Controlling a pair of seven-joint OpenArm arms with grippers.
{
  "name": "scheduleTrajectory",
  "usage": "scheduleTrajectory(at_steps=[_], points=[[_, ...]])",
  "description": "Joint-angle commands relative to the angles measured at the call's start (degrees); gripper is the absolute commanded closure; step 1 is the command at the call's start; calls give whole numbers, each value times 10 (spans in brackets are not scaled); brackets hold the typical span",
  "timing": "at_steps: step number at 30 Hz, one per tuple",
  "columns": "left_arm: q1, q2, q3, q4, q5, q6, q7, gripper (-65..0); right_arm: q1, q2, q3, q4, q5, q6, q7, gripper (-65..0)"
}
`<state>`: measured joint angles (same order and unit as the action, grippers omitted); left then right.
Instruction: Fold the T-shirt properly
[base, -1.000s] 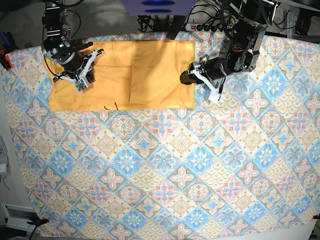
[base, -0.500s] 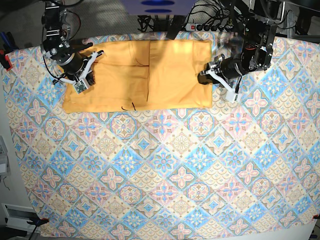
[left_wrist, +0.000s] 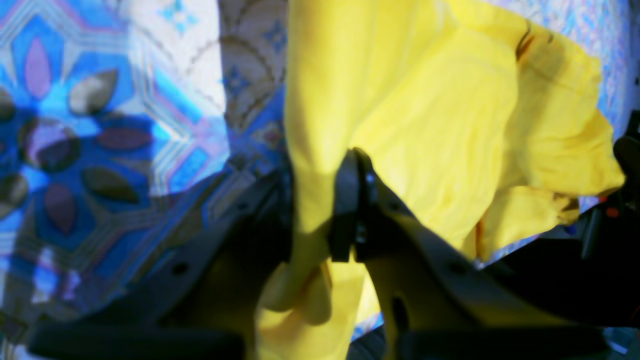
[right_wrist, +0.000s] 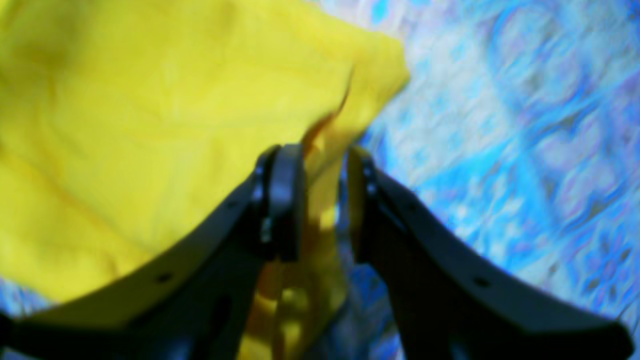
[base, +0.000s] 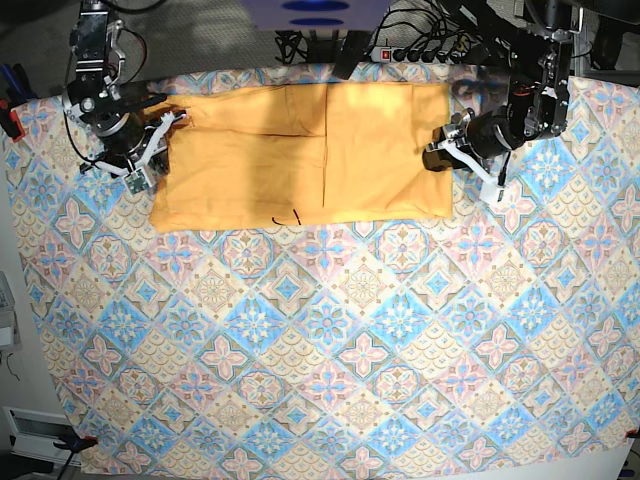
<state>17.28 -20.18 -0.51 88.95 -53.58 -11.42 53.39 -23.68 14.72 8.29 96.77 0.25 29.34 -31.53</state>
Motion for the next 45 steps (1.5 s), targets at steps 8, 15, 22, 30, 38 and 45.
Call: scheduleTrajectory(at_steps=[8,15,22,30,38,45], points=[[-3,-36,-4,12,-9,-5,-5,-36,30,34,22,7,203,-2,-42,-241],[-3,-38,-2,12,-9,-5,-5,-36,31,35,61,7,251,-2,-89,-280],[-3,-39,-1,12,-9,-5,-5,-36,55,35,56,-26,308,-1,-123,-338],[-3,-39,-1,12,-9,-5,-5,-36,88,35,57,-94,384,20,-147,-343],[-4,-38,-1,12,-8,-5,-5,-36,94,33,56,-124,380,22,-160,-343],[-5,-38,-1,11,-8,-5,-5,-36,111,33,10,-187,382,22,-158,-344]])
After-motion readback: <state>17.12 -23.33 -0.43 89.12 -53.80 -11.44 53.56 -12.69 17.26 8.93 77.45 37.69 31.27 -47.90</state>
